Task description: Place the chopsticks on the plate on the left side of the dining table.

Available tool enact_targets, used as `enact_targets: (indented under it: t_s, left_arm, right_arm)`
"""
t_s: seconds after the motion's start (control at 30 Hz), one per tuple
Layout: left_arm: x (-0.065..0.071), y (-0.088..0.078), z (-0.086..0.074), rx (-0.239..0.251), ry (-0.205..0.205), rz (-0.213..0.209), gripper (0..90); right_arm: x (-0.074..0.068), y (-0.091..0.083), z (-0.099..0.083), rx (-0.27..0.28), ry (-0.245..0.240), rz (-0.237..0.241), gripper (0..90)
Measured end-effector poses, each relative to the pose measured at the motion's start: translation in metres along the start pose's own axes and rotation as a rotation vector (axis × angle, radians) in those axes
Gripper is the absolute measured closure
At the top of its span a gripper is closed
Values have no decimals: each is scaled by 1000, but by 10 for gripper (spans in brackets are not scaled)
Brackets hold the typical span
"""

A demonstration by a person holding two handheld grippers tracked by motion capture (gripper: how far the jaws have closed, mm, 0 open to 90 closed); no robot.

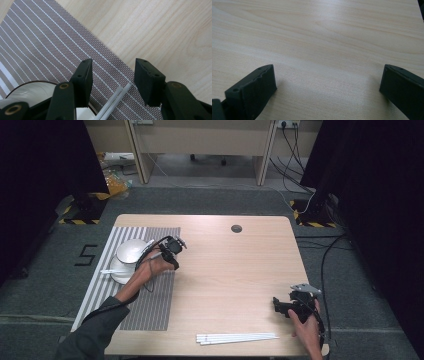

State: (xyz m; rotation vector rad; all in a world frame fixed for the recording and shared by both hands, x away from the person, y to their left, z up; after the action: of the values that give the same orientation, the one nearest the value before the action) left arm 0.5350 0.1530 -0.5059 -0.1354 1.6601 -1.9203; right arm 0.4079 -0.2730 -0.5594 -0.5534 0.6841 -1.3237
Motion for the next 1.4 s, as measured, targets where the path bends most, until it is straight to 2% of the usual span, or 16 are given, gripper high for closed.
enact_targets:
  t_s: [0.73, 1.03, 1.4]
  left_arm:
    - [-3, 2, -4, -23, -5, 10, 483]
    - [-3, 1, -1, -7, -16, 14, 480]
    - [-5, 3, -1, -24, -18, 22, 478]
  right_arm:
    - [0, 0, 0, 0, -1, 1, 6]
    - [0, 0, 0, 0, -2, 1, 6]
    - [0, 0, 0, 0, -3, 1, 6]
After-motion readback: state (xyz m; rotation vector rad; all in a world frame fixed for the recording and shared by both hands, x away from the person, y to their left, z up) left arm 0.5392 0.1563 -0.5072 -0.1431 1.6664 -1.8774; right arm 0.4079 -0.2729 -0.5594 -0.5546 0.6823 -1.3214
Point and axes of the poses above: each handheld gripper's, and its own axes: y roughly forward along the jaws, z roughly out of its top, x roughly to its right, the point moved 6 cm from there along y, roughly forward along the jaws, and after that the axes turned 12 degrees about y, right-handed, at the moved point
